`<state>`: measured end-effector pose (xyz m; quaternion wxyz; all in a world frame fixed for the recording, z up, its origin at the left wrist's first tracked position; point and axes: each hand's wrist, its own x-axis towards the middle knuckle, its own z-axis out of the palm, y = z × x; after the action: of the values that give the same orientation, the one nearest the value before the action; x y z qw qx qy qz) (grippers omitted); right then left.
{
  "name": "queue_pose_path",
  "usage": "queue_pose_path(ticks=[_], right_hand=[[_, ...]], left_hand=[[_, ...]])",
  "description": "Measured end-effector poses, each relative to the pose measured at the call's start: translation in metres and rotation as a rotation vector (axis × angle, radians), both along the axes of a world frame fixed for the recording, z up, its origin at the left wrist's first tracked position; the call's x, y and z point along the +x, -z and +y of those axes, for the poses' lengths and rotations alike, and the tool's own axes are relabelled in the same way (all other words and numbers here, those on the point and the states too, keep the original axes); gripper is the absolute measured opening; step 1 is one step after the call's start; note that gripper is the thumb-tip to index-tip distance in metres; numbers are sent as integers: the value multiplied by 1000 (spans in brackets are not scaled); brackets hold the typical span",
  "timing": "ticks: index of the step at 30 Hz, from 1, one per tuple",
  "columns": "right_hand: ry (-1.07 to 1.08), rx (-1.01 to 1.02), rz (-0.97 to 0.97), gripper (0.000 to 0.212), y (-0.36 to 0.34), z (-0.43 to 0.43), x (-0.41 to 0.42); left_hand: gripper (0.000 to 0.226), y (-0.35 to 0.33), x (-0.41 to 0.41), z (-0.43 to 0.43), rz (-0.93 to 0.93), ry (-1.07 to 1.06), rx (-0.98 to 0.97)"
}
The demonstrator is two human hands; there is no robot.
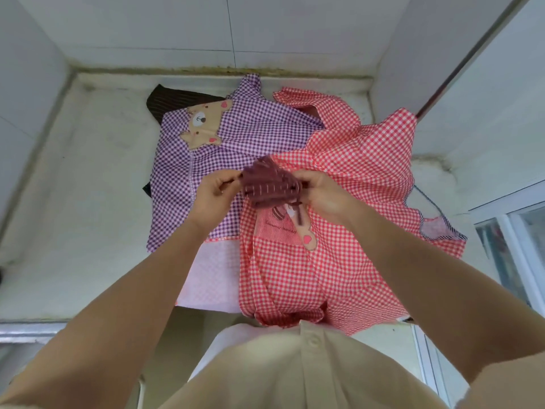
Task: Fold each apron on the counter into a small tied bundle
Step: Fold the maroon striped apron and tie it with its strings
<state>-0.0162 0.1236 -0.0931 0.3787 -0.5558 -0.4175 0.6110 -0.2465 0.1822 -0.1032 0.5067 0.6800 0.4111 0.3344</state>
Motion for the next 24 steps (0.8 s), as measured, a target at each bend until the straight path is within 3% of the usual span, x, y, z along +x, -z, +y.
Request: queue_pose_path(ticks=[4, 7, 11, 13, 15, 17, 20, 24], right_hand=[[-168, -7, -288, 55, 3, -2, -1], [-315, -42, -453, 48, 17, -9, -9], [-315, -121, -454, 26, 27, -13, -18], [-299, -160, -425, 28, 27, -15, -19], [-306, -154, -446, 32, 28, -15, -19], [-338, -119, -480, 36, 27, -14, -20], [-337, -77, -479, 34, 27, -15, -26], [-252, -60, -463, 23, 33, -18, -32]], left_hand=[[18, 9, -6, 3, 312, 184, 309], [16, 28, -9, -9, 510, 295, 310], [16, 35, -9, -22, 757, 322, 263], [10, 29, -11, -21, 871, 363, 298], [27, 24, -13, -20, 957, 406, 292], [40, 20, -14, -19, 857, 416, 248], [35, 14, -9, -26, 517, 360, 176], [25, 16, 12, -43, 225, 273, -207]])
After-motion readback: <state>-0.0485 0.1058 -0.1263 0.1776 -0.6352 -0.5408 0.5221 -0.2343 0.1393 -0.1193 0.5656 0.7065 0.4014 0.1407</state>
